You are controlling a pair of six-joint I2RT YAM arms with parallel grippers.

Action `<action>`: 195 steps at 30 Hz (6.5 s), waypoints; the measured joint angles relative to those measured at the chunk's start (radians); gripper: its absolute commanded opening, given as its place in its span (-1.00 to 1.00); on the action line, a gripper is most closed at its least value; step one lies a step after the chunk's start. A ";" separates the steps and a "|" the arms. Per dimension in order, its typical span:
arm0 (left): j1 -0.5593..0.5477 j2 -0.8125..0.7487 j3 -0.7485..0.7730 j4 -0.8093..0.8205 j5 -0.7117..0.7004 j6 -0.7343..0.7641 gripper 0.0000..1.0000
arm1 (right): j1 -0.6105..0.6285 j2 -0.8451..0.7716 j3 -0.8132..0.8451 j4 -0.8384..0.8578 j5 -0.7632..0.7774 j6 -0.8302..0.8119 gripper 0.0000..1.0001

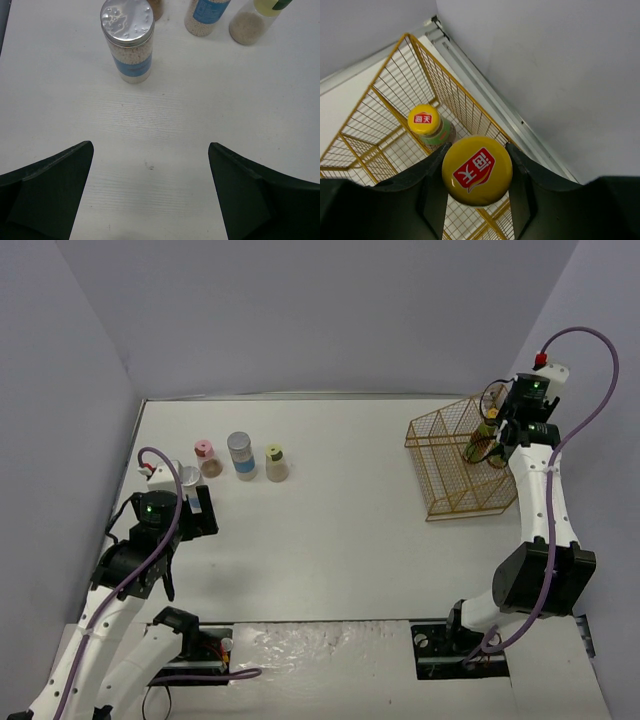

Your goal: Organize the condiment bottles

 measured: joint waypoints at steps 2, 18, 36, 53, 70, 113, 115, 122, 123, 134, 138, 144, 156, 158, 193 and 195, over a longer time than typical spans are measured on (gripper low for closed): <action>0.000 0.002 0.000 0.000 0.001 0.000 0.94 | 0.000 0.001 -0.040 0.007 -0.005 0.006 -1.00; 0.008 0.005 -0.001 0.000 0.005 0.001 0.94 | -0.005 0.027 -0.186 0.093 -0.018 0.056 -0.49; 0.012 0.028 -0.002 0.001 0.007 0.001 0.94 | -0.007 0.042 -0.232 0.197 -0.046 0.102 0.29; 0.013 0.051 -0.002 0.002 0.008 0.001 0.94 | 0.026 -0.201 -0.218 0.135 -0.181 0.111 0.77; 0.027 -0.009 -0.006 0.018 0.000 0.002 0.94 | 0.614 -0.118 -0.219 0.220 -0.442 -0.073 1.00; 0.052 -0.018 -0.007 0.020 -0.096 -0.002 0.94 | 0.982 0.929 0.502 0.635 -0.643 -0.259 -0.30; 0.052 -0.018 -0.007 0.020 -0.096 -0.002 0.94 | 0.982 0.929 0.502 0.637 -0.638 -0.260 -0.55; 0.052 -0.018 -0.007 0.020 -0.094 -0.002 0.94 | 0.984 0.913 0.482 0.638 -0.630 -0.266 -0.99; 0.052 -0.018 -0.007 0.020 -0.093 -0.002 0.94 | 0.985 0.902 0.468 0.638 -0.627 -0.266 -1.00; 0.052 -0.029 -0.007 0.020 -0.080 -0.002 0.94 | 1.011 0.493 0.275 0.586 -0.480 -0.267 -1.00; 0.052 -0.034 -0.007 0.020 -0.074 -0.002 0.94 | 1.013 0.312 0.224 0.591 -0.384 -0.275 -1.00; 0.052 -0.036 -0.007 0.020 -0.067 -0.002 0.94 | 0.937 0.086 0.032 0.576 -0.178 -0.308 -1.00; 0.057 -0.039 -0.007 0.020 -0.045 -0.002 0.94 | 0.477 -0.045 -0.191 0.470 -0.032 -0.281 -1.00; 0.057 -0.039 -0.007 0.020 -0.045 -0.002 0.94 | 0.421 -0.058 -0.197 0.477 -0.026 -0.272 -1.00; 0.057 -0.044 -0.007 0.020 -0.044 -0.002 0.94 | 0.234 0.089 -0.470 0.665 0.024 -0.051 -0.34; 0.057 -0.044 -0.007 0.020 -0.044 -0.002 0.94 | 0.234 0.089 -0.475 0.671 0.024 -0.041 -0.14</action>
